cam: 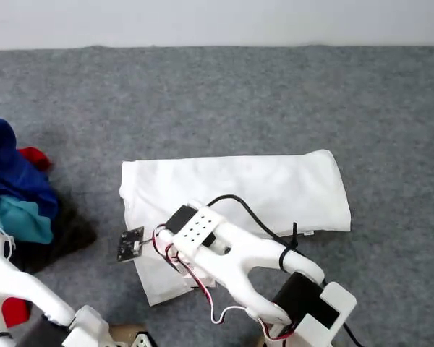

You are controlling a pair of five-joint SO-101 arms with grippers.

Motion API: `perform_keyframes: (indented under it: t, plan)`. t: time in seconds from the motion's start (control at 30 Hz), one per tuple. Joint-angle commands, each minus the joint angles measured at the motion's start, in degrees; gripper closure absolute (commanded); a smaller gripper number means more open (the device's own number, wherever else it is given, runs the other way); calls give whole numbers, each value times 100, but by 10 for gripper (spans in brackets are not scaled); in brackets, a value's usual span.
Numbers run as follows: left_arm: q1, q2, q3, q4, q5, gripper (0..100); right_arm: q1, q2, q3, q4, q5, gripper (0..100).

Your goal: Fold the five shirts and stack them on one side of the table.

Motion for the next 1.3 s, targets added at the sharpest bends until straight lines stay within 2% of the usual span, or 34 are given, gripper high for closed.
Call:
perform_keyframes:
  t: [0.0, 0.43, 0.87, 0.93, 1.1, 1.27]
  plan:
    - [18, -9, -215, 35, -62, 985, 110, -154, -79, 189, 9, 761]
    - [-18, -9, -215, 26, -62, 985, -778, -110, -352, -585, 9, 758]
    - [-9, -9, -224, 26, -62, 985, -1059, 637, -79, -1490, 0, 761]
    - [-9, -9, -224, 26, -62, 985, -1059, 681, -88, -1613, -9, 785]
    - [9, -9, -224, 26, -62, 985, -1059, 690, -88, -1648, -9, 917]
    - [18, -9, -224, 26, -62, 985, -1024, 655, -97, -1666, 9, 989]
